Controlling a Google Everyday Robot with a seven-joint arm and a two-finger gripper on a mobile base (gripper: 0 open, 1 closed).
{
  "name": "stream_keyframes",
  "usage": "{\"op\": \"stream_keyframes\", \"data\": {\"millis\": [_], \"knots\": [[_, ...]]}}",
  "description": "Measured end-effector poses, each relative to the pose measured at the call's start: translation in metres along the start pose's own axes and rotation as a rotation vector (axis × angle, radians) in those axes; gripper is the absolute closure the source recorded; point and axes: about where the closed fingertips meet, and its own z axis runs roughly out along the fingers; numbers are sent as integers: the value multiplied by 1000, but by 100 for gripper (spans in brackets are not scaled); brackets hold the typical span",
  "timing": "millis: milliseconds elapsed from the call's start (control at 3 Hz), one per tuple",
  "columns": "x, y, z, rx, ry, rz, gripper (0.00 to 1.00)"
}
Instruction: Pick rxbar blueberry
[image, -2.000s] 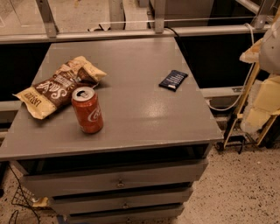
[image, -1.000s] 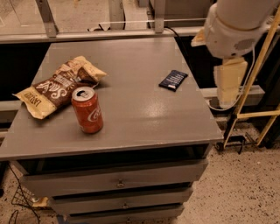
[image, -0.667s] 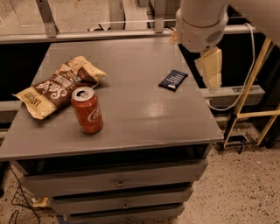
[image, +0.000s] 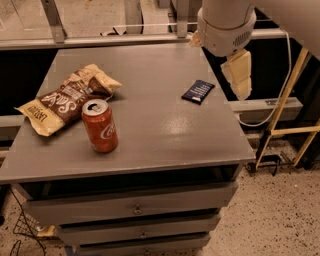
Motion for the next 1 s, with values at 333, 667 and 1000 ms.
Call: {"op": "stream_keyframes", "data": {"millis": [333, 667, 1000], "knots": [[2, -15, 9, 21, 0, -55, 0], [4, -36, 31, 39, -40, -139, 0], [4, -59, 68, 33, -108, -238, 0]]}}
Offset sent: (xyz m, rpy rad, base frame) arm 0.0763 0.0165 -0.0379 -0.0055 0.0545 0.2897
